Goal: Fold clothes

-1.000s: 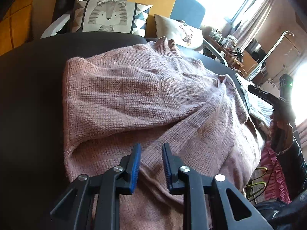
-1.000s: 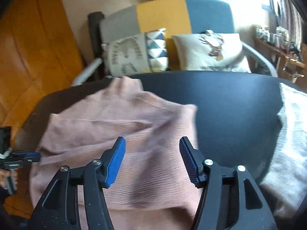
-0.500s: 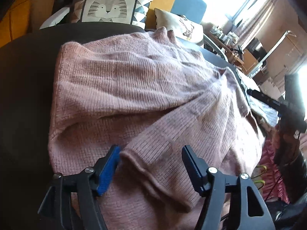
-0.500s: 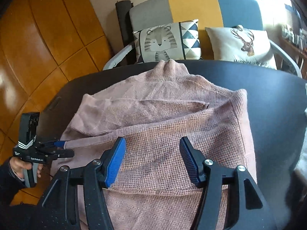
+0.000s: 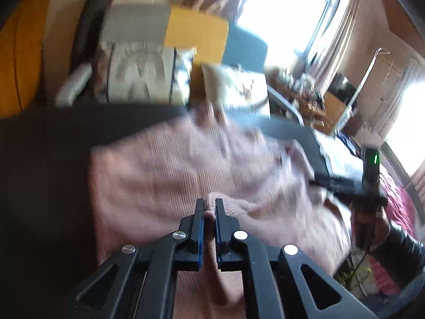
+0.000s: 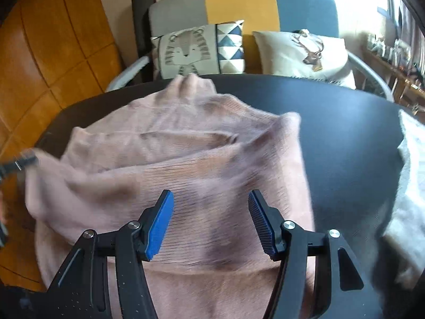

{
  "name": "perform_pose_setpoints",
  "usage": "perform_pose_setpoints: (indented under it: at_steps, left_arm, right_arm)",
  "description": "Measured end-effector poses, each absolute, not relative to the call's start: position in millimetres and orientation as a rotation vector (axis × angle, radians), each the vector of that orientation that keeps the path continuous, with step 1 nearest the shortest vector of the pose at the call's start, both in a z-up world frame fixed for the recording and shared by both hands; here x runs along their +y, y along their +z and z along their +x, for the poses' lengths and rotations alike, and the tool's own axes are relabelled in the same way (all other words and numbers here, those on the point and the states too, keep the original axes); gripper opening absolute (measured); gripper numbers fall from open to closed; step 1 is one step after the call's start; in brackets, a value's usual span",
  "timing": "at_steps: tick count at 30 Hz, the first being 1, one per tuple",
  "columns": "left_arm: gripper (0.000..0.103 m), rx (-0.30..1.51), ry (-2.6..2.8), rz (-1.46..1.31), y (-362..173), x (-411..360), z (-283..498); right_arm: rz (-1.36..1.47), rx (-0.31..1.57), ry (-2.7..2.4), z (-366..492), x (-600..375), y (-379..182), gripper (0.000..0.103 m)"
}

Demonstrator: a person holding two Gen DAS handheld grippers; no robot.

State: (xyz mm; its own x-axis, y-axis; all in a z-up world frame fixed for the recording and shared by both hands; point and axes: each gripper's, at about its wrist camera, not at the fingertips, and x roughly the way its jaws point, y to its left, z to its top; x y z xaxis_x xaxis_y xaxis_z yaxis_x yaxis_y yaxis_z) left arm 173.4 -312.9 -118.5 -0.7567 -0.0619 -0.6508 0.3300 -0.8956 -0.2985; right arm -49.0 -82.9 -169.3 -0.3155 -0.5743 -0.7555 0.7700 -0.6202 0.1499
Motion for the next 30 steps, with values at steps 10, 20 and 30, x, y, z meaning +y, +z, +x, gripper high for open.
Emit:
perform_pose_setpoints:
  at_steps: [10, 20, 30]
  left_arm:
    - [0.005, 0.494, -2.579, 1.043, -128, -369, 124]
    - [0.006, 0.595, -2.488, 1.11, -170, -378, 127]
    - [0.008, 0.582, -2.366, 1.253, -204, -382, 104]
  right_arm:
    - [1.01, 0.367, -2.095, -69, -97, -170, 0.062]
    - [1.127, 0.411, -2.142, -126, -126, -204, 0.019]
    - [1.184, 0.377, -2.26, -152, -99, -216, 0.022]
